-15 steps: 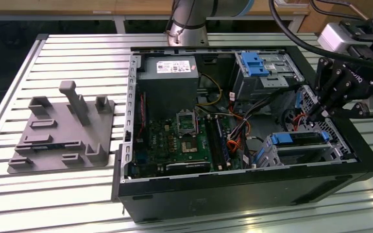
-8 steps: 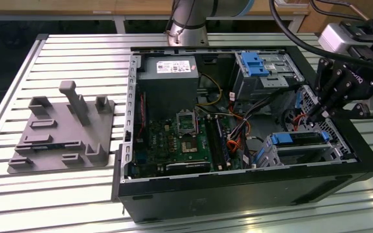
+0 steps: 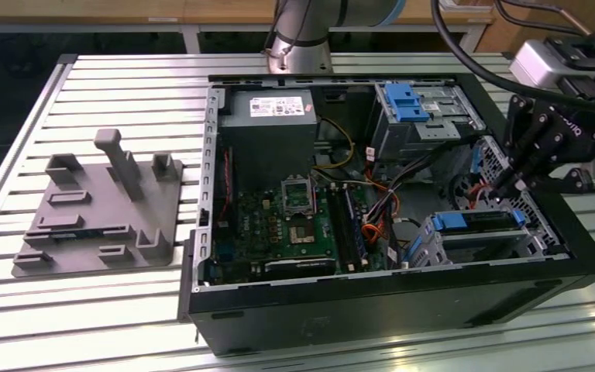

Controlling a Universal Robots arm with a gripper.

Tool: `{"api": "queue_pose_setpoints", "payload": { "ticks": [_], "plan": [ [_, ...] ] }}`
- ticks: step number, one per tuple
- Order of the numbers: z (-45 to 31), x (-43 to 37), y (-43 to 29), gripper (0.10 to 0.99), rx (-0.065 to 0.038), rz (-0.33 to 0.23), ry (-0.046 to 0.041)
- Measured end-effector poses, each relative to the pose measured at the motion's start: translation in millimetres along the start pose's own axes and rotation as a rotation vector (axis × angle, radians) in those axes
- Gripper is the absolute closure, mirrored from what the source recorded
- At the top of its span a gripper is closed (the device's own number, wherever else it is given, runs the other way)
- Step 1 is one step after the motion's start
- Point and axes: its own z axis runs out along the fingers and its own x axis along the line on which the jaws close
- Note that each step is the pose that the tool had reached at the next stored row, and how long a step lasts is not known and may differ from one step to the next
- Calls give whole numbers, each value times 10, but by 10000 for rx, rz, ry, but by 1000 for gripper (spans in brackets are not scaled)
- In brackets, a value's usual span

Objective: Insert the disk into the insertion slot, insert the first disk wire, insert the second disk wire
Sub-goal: 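Insert the first disk wire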

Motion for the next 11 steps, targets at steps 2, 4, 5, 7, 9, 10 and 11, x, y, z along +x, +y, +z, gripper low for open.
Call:
{"api": "queue_pose_setpoints", "payload": {
  "ticks": [2,4,5,7,9,10,11],
  "plan": [
    [0,14,0,922,0,0,4],
    [0,28,0,922,0,1,12],
    [1,30,-1,922,0,1,20],
    [0,35,0,922,0,2,50],
    [0,37,0,922,1,3,70],
    [0,37,0,922,1,3,72],
    [0,37,0,922,1,4,72]
  ]
}}
